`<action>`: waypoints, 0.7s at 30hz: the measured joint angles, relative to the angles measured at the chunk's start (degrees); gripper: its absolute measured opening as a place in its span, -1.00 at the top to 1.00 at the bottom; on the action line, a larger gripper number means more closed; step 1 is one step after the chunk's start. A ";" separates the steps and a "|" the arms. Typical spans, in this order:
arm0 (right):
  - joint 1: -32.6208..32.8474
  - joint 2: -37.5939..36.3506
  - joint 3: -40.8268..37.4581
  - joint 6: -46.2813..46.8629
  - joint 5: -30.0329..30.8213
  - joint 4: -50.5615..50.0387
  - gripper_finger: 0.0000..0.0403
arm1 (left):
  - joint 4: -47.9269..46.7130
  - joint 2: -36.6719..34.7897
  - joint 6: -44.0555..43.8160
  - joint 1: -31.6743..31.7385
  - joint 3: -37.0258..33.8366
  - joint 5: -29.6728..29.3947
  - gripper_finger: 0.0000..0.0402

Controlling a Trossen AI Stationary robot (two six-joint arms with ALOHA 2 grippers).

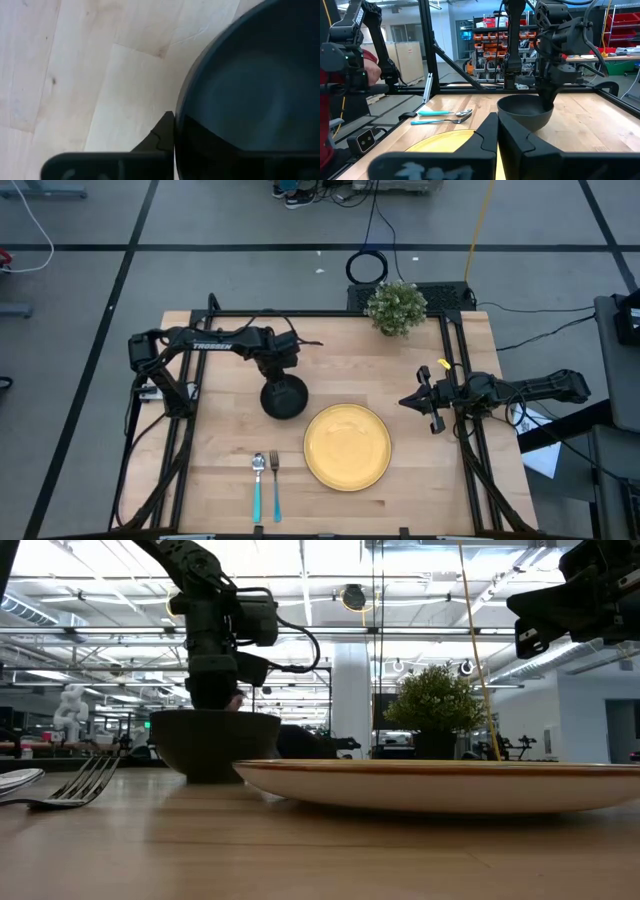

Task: Set table place
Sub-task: Put the black bowl on the yellow plate

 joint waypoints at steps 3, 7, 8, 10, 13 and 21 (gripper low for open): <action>0.00 0.00 0.00 0.00 -0.02 0.00 1.00 | -0.02 0.00 0.51 0.00 0.00 0.02 0.95; -0.01 0.00 0.00 0.00 -0.02 0.00 1.00 | -0.07 0.00 0.36 0.00 0.00 0.02 0.97; 0.00 0.00 0.00 0.00 -0.02 0.00 1.00 | -0.09 0.00 0.45 0.00 0.00 0.02 0.97; -0.01 0.01 0.00 0.00 -0.02 0.00 1.00 | -0.24 0.00 0.56 0.00 0.00 0.02 0.97; 0.00 0.00 0.00 0.00 -0.02 0.00 1.00 | -0.57 0.00 0.63 0.00 0.00 0.60 0.97; -0.02 0.02 0.00 0.00 -0.02 0.00 1.00 | -10.55 0.13 1.71 -1.33 5.40 -1.84 0.98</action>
